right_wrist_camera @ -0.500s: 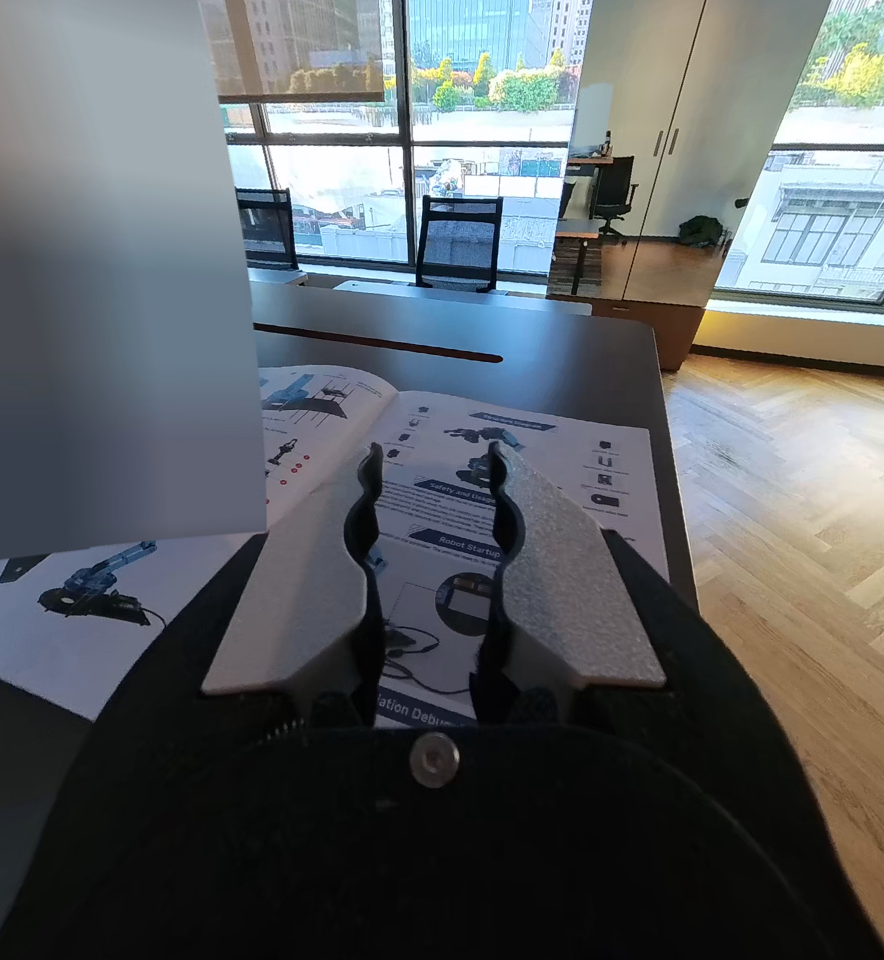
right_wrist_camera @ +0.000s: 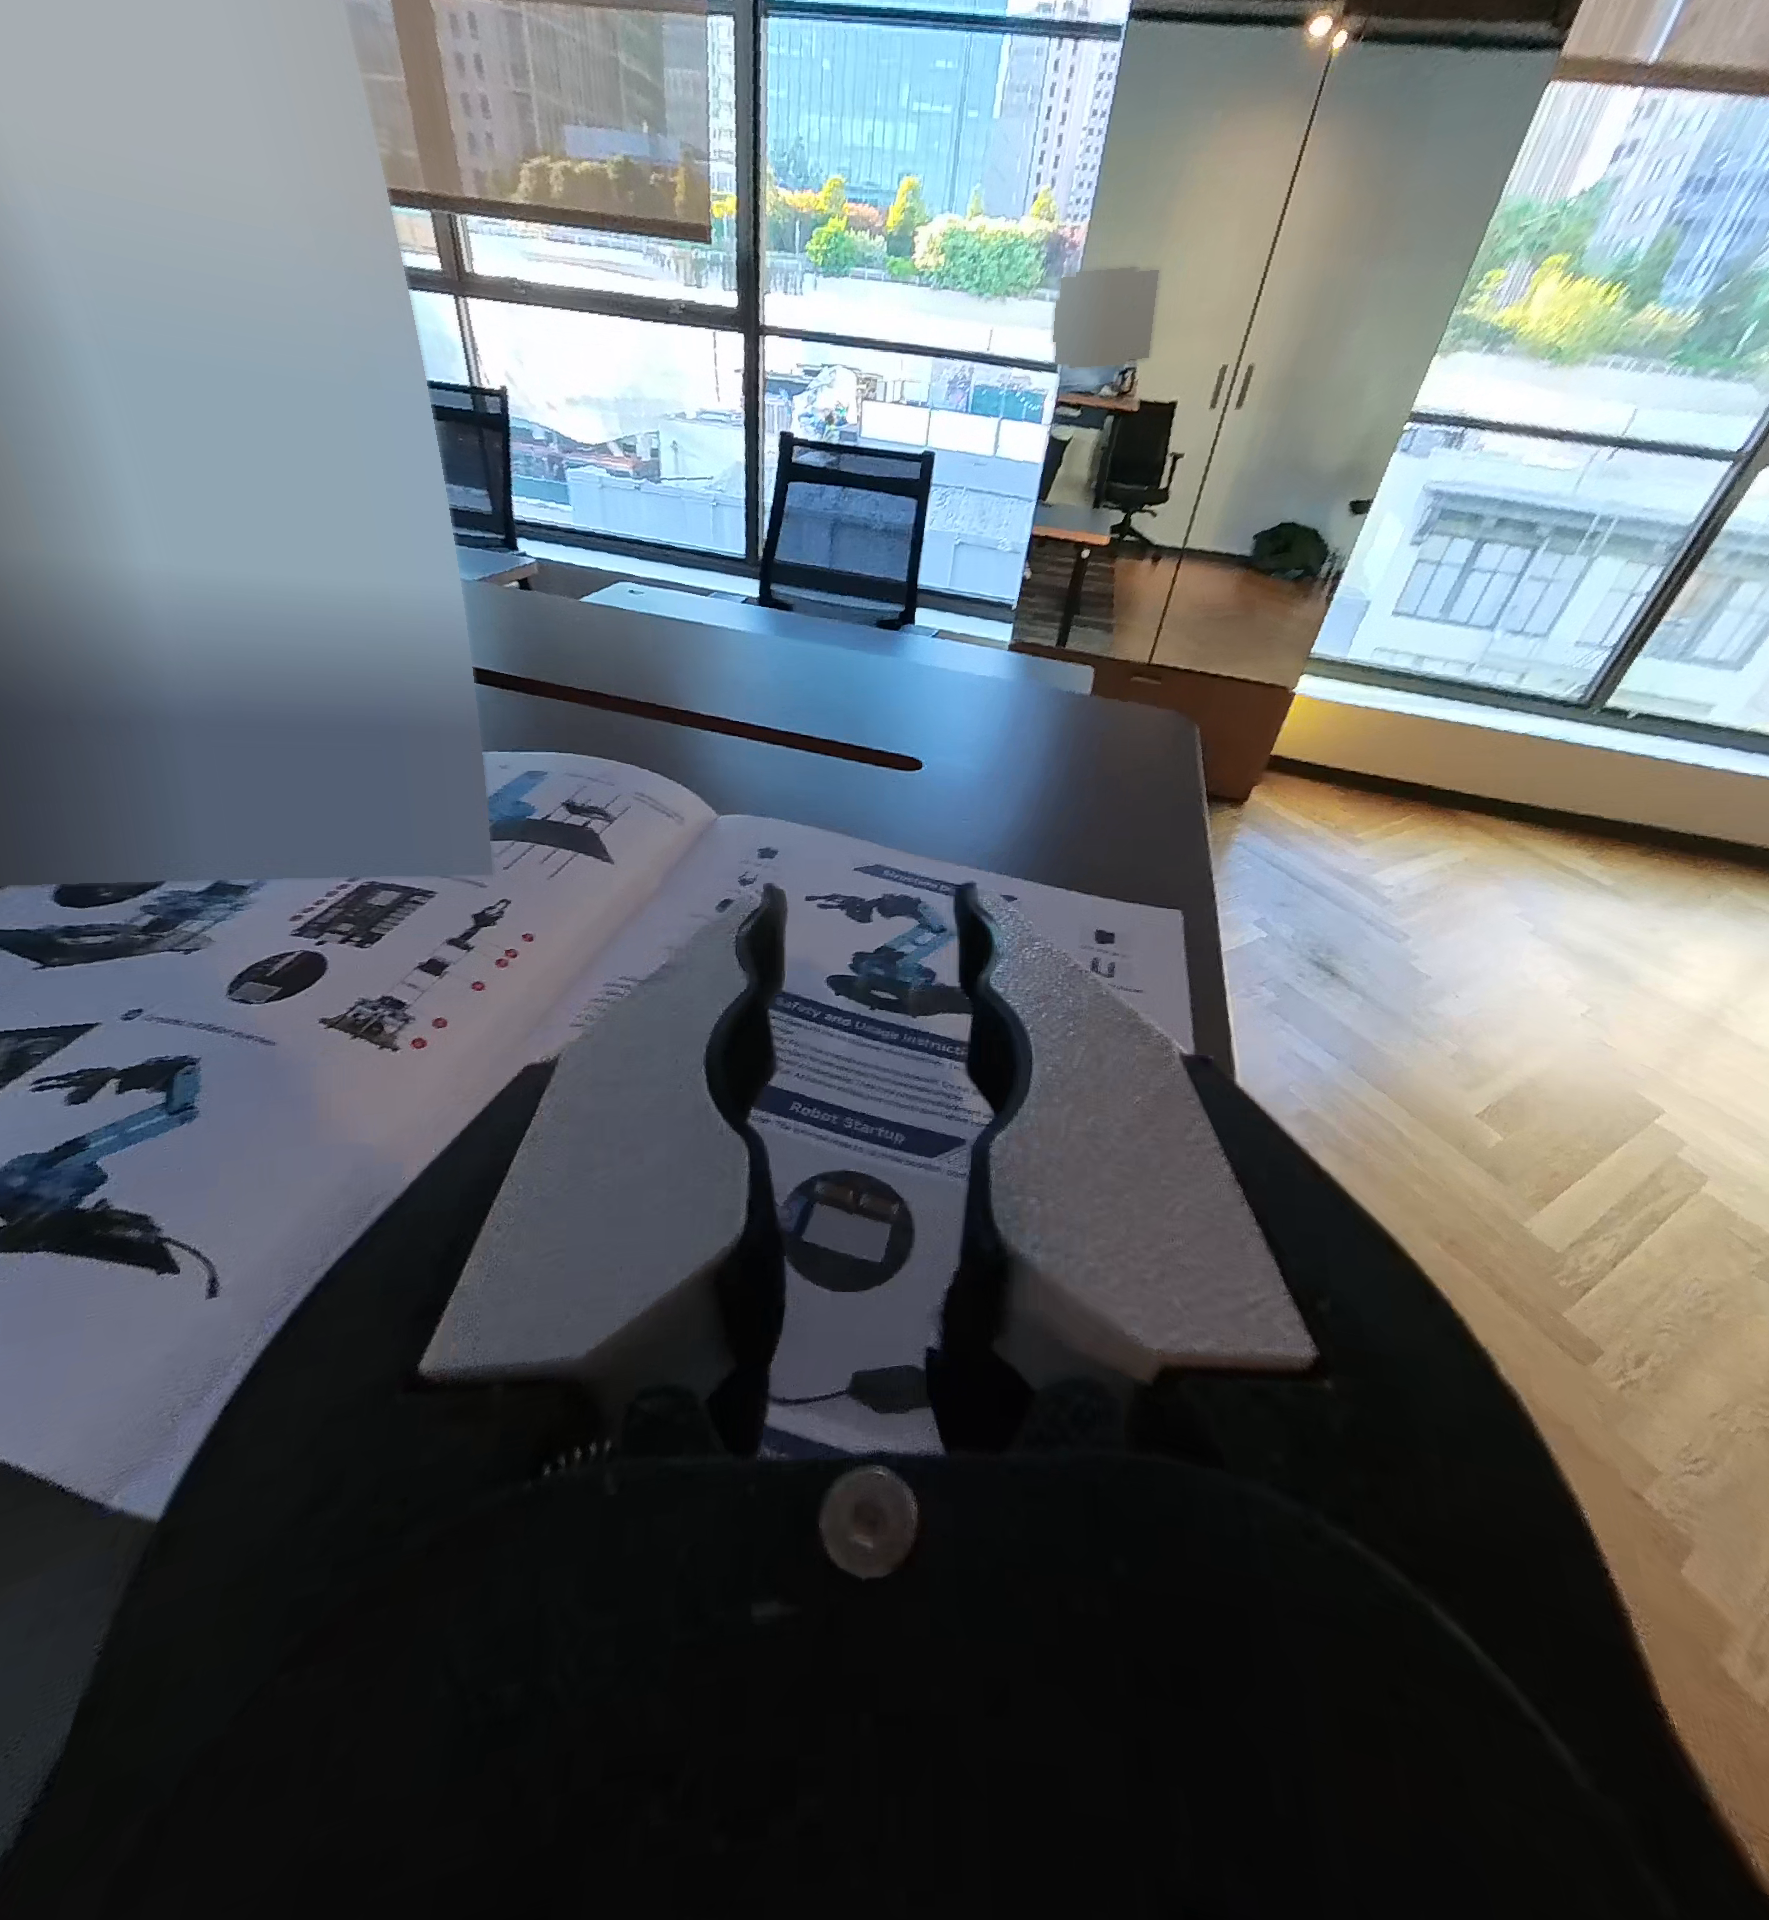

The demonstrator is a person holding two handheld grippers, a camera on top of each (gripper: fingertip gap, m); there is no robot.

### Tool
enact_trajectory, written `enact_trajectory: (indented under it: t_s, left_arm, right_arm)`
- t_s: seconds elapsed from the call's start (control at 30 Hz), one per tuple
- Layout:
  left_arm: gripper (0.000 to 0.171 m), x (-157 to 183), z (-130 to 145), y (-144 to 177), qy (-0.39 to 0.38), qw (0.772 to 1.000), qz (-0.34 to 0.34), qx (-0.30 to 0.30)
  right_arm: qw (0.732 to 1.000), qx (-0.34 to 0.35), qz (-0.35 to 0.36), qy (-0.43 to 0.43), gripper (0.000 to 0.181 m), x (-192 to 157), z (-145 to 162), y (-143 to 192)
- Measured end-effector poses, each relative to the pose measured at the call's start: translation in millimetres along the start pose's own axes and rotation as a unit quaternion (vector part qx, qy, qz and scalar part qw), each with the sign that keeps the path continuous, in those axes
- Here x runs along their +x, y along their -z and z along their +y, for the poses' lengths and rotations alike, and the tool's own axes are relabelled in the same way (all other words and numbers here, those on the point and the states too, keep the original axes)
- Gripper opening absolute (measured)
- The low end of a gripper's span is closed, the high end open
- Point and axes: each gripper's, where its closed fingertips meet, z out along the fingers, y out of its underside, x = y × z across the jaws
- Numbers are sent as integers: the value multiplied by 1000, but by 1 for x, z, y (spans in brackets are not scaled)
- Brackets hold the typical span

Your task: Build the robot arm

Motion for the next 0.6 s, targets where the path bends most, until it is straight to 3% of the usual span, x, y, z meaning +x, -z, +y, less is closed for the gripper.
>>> enact_trajectory:
  t_s: [0.33,0.5,0.6]
  left_arm:
    - [92,-67,28,-5,3,999,-33,-24]
    - [92,-93,40,-4,25,998,-50,-21]
    - [91,-100,48,-6,42,998,-51,-17]
  right_arm:
    - [1000,2,3,-1,29,2,7,-11]
    - [997,7,-4,-81,29,1,11,-14]
    - [996,15,12,-85,28,7,9,-12]
